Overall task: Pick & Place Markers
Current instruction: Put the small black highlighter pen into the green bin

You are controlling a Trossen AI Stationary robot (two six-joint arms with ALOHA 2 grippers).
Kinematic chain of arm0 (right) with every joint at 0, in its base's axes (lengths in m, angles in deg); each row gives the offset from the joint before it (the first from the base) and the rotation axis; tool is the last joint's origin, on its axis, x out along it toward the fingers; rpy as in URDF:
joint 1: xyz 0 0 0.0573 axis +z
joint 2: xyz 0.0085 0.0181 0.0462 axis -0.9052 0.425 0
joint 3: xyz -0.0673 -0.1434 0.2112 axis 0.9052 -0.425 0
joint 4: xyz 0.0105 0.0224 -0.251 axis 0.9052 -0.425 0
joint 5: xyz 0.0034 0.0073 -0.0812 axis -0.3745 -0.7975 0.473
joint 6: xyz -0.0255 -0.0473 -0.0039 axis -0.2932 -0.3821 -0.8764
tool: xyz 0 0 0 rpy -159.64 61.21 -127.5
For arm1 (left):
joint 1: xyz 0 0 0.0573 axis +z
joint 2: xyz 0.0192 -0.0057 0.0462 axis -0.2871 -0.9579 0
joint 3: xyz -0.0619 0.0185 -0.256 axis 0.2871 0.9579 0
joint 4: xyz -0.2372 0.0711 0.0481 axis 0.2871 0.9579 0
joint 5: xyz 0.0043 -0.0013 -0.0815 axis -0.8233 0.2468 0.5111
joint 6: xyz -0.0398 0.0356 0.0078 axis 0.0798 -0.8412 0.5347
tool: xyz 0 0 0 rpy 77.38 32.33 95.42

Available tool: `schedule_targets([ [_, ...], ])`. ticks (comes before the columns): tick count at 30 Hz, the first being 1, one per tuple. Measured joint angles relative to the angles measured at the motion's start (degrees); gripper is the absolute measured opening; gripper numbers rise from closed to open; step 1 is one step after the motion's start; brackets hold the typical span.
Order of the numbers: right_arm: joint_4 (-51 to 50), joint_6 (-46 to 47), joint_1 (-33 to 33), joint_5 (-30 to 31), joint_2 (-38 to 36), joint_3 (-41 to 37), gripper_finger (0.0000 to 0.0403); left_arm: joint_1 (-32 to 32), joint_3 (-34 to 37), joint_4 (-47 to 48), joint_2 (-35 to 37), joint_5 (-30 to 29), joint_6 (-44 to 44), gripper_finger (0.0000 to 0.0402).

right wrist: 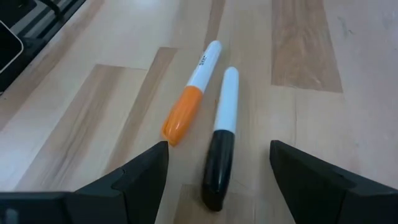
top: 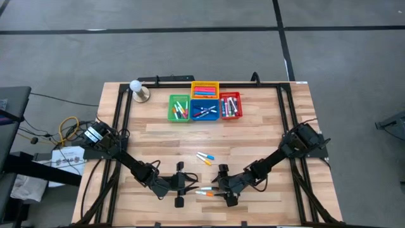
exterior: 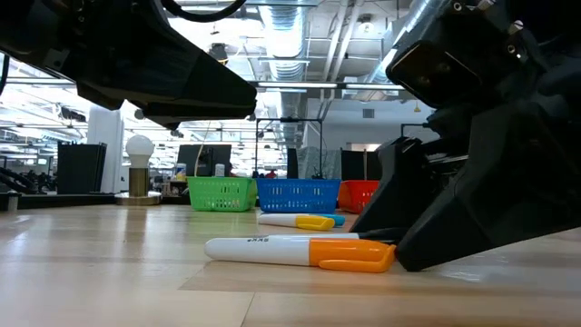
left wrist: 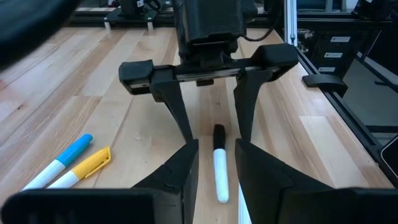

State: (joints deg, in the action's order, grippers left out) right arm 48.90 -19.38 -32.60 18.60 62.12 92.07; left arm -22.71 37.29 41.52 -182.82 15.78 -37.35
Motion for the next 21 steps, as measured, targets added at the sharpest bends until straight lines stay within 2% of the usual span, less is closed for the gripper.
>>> schedule_targets([
  [6, -0.96, -0.33, -0.19, -0.39, -0.38, 0.1, 0.0269, 0.0, 0.0, 0.0, 0.0, 0.01, 0.0, 0.0104],
  [10, -1.16, -0.33, -0.22, -0.48, -0.33, 0.07, 0.0253, 0.0, 0.0, 0.0, 0.0, 0.0, 0.0, 0.0104],
  [14, -1.38, -0.31, -0.26, -0.33, -0.29, 0.02, 0.0217, 0.0, 0.0, 0.0, 0.0, 0.0, 0.0, 0.0104],
  [21, -1.56, -0.27, -0.28, -0.28, -0.23, -0.04, 0.0126, 0.0, 0.0, 0.0, 0.0, 0.0, 0.0, 0.0104],
])
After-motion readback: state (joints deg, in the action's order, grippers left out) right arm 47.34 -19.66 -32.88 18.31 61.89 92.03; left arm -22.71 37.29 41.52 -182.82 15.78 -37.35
